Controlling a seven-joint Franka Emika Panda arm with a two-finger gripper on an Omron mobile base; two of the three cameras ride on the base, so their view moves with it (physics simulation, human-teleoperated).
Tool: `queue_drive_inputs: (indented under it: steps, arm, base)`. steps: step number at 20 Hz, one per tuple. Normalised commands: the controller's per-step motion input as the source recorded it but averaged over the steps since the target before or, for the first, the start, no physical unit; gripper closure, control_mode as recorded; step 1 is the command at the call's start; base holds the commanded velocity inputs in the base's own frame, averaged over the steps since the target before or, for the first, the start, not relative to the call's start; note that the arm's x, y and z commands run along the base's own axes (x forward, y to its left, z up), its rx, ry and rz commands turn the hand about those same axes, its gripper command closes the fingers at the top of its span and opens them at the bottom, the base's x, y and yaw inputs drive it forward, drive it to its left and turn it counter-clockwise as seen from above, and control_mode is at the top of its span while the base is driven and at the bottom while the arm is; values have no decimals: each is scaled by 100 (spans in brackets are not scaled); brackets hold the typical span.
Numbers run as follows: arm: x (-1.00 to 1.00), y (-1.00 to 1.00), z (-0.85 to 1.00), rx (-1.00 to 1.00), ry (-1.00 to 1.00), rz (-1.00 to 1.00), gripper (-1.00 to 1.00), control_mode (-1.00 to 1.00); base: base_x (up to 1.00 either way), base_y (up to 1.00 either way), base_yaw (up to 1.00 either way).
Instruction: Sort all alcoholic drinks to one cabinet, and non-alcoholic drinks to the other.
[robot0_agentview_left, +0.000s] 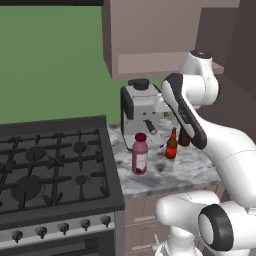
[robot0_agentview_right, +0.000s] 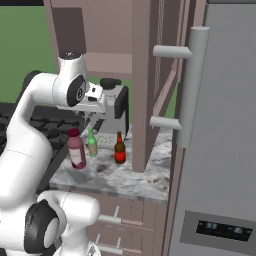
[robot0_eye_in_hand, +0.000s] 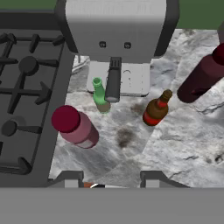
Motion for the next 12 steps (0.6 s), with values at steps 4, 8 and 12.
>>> queue_drive_inputs:
  steps: [4, 8, 12]
  arm:
    - [-5, 13, -3, 0, 0, 0, -100, -100]
    - [-23, 44, -10, -1, 0, 0, -100, -100]
    - [-26, 53, -11, -2, 0, 0, -100, -100]
  base:
    - [0, 0, 0]
    - [0, 0, 0]
    - [0, 0, 0]
